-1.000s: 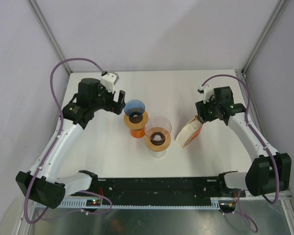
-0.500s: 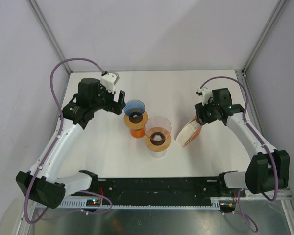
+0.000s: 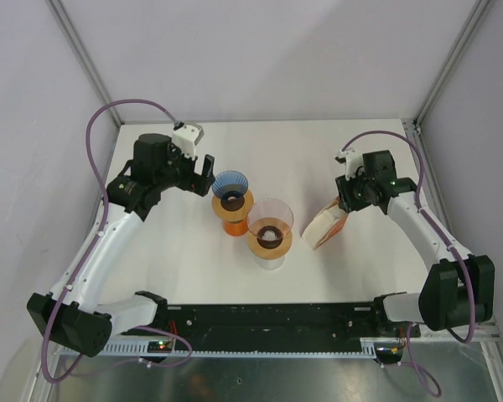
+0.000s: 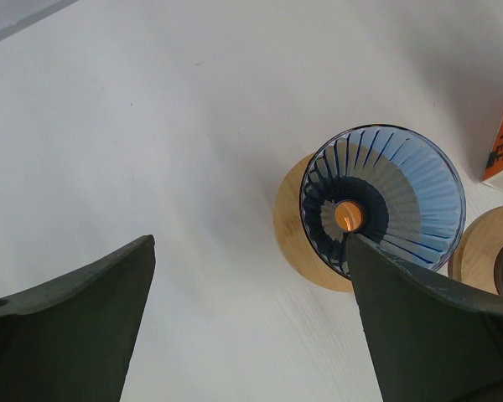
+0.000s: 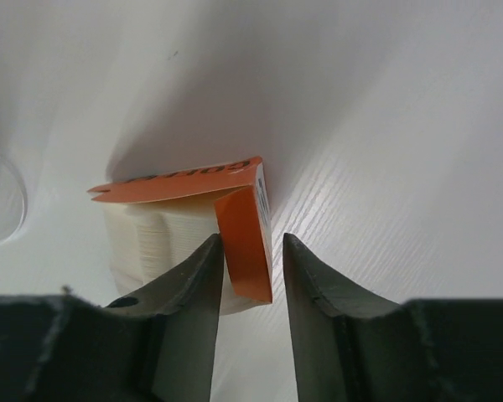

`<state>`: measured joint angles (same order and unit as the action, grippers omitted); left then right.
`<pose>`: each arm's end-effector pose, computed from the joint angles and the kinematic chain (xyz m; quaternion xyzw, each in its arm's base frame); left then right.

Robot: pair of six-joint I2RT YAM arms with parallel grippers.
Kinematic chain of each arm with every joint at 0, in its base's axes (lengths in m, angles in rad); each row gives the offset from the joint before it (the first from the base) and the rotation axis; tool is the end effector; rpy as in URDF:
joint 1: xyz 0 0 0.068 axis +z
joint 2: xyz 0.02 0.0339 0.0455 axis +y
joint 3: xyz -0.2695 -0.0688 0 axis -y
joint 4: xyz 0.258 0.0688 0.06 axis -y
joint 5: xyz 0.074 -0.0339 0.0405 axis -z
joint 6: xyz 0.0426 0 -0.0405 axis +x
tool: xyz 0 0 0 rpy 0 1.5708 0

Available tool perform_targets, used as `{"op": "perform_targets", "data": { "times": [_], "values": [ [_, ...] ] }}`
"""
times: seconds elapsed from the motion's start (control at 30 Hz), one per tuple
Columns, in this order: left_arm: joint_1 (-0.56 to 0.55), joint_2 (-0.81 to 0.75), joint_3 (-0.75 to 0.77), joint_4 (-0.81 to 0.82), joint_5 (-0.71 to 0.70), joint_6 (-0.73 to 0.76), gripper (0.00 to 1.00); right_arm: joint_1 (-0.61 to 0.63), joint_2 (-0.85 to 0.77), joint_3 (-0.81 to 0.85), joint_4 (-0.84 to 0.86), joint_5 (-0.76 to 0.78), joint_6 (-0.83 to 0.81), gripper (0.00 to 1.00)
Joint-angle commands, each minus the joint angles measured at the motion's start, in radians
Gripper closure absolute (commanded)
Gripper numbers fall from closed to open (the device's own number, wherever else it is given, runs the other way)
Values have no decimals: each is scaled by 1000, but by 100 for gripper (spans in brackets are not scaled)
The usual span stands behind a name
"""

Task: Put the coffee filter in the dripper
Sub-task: Pick up the coffee filter holder from the center of the board.

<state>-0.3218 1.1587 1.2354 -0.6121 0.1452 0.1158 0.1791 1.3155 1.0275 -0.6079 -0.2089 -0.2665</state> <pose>0.2491 -0.0895 0.3808 0.2232 0.8382 -0.1134 0.4845 0.2824 0.0601 0.2682 -0.2410 0.9076 0.0839 0.3333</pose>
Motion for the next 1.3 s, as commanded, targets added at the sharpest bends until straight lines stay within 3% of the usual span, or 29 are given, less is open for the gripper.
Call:
{"op": "perform_targets", "data": {
  "times": [0.0, 0.37, 0.97, 1.27],
  "values": [
    [10, -11, 17, 17, 20, 26, 0, -20, 24, 0, 34, -30, -13, 64],
    [10, -11, 16, 15, 34, 25, 0, -50, 29, 0, 39, -129, -23, 99],
    [9, -23, 78, -49, 115, 59, 0, -132, -173, 69, 52, -132, 28, 100],
    [9, -44, 115, -82, 157, 63, 0, -166, -255, 287, -80, 4, 132, 100]
  ]
}}
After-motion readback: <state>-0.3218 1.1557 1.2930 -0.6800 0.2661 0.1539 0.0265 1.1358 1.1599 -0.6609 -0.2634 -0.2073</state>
